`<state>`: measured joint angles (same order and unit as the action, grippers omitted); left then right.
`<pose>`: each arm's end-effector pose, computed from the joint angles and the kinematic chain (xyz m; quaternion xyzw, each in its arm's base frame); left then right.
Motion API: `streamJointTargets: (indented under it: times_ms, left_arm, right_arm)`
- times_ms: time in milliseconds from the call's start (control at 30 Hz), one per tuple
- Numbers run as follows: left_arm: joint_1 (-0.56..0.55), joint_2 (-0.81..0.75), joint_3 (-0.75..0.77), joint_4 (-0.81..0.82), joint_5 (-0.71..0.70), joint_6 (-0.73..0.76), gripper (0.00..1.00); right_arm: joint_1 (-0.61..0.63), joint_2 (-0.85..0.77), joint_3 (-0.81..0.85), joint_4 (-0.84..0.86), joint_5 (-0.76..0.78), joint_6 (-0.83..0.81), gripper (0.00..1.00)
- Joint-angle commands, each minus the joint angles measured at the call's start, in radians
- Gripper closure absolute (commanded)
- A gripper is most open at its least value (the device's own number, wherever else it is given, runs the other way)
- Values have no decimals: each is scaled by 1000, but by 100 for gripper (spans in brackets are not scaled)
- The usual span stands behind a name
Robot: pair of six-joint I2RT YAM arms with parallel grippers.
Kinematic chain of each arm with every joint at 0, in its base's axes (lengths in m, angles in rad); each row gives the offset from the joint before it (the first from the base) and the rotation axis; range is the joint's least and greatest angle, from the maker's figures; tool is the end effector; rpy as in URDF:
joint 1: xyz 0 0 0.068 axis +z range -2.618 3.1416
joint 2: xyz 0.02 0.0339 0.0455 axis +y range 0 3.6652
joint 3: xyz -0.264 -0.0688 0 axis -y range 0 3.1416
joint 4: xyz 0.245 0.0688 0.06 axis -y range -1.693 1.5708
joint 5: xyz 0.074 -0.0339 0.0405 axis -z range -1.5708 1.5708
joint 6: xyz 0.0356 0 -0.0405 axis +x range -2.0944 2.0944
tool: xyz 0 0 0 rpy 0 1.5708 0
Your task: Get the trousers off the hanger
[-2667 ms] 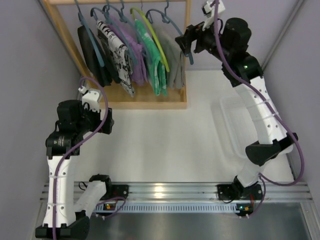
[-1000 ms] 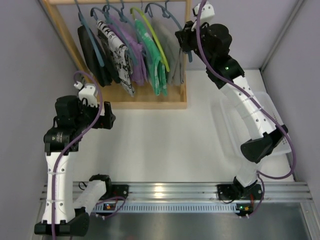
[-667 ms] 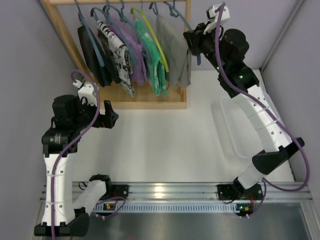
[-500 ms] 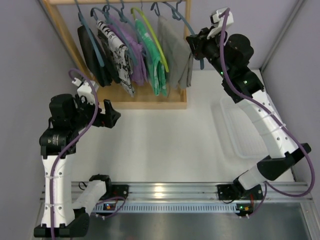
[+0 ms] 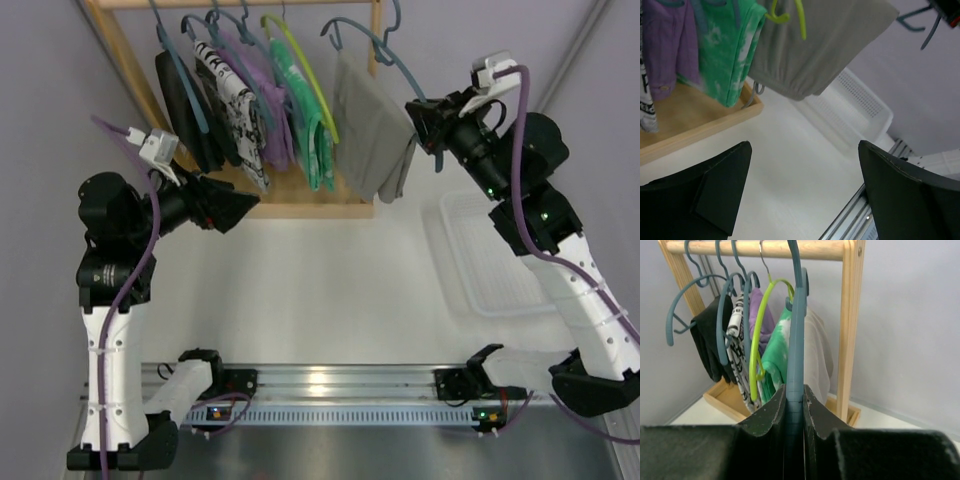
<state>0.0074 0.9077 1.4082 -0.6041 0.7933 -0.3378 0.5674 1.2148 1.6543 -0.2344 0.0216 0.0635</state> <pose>0.1423 -0.0243 0.4815 0.1372 0.7193 -0.3846 0.5620 0.1956 0.1238 0.5418 -0.1492 0.6131 0.2342 0.7396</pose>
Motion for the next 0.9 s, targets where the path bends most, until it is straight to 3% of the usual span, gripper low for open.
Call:
streamJointTargets:
  times_ms: [0, 100, 333, 633, 867]
  left_arm:
    - [-1, 60, 18, 313, 87, -266, 6]
    - [-52, 97, -20, 471, 89, -459, 6]
    - [-251, 177, -22, 691, -34, -607, 4]
    - [-507, 397, 146, 704, -155, -685, 5]
    - [-619, 562, 238, 705, -218, -787, 11]
  right_arm:
    - [14, -106, -52, 109, 3, 8, 100]
    - [14, -168, -135, 113, 32, 33, 100]
    - [14, -274, -255, 103, 52, 87, 100]
    - [14, -347, -376, 113, 75, 168, 100]
    - [14, -353, -396, 98, 83, 228, 100]
